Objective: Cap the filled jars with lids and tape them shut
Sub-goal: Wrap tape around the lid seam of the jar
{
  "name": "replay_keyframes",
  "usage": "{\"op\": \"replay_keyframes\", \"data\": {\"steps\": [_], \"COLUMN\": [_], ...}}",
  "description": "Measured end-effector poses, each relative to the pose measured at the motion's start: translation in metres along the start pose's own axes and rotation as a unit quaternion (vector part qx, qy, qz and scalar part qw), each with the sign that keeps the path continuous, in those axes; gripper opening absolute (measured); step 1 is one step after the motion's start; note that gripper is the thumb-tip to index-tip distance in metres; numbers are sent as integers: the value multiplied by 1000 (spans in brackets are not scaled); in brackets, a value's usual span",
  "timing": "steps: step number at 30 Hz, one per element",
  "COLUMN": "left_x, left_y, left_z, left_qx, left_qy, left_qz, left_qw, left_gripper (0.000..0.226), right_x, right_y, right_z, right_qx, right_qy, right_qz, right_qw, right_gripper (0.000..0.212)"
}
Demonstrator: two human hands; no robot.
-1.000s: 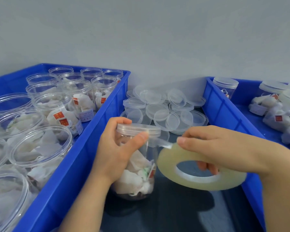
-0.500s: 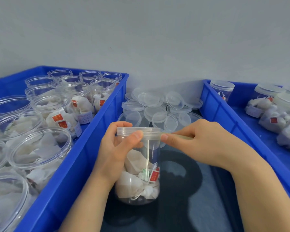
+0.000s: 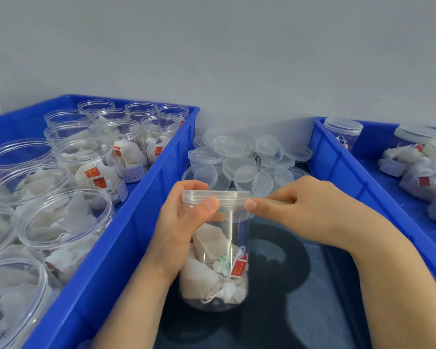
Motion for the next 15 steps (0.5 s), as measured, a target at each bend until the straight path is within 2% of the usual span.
{"op": "replay_keyframes", "data": {"steps": [2, 4, 6, 7, 9, 10, 12, 15], "left_x": [3, 7, 10, 10, 9, 7, 5, 4], "left_y": [-2, -1, 0, 1, 1, 2, 0, -5], "left_z": [-2, -3, -3, -4, -2, -2, -1, -1], "left_qx": [5, 0, -20, -29, -30, -24, -8, 14], "left_qy": [8, 19, 27, 24, 14, 8, 2, -2], "left_qz": [-5, -13, -4, 5, 18, 23, 35, 76], "left_qw": [1000, 1000, 999, 999, 999, 999, 999, 997], "left_gripper": [57, 79, 108, 115, 113, 105, 84, 80], "right_x": [3, 4, 5, 7, 11, 12, 14, 17], "right_y": [0, 2, 2, 2, 3, 4, 3, 2], "right_z": [0, -1, -1, 0, 1, 2, 4, 5], "right_qx": [-11, -25, -40, -48, -61, -66, -75, -77], "right_qy": [26, 49, 58, 63, 72, 74, 80, 97], "right_qz": [-2, -5, 4, 11, 14, 12, 17, 32], "right_qw": [1000, 998, 997, 997, 995, 995, 994, 992], "right_gripper": [92, 102, 100, 93, 71, 62, 54, 45]}}
Point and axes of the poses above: each hand's wrist, its own z-axis towards the middle knuckle, its own x-axis out of the palm, y = z × x, the point moved 7 cm from there along z, towards the middle knuckle, and after that the axes turned 4 degrees about -z, right-handed, at the moved point
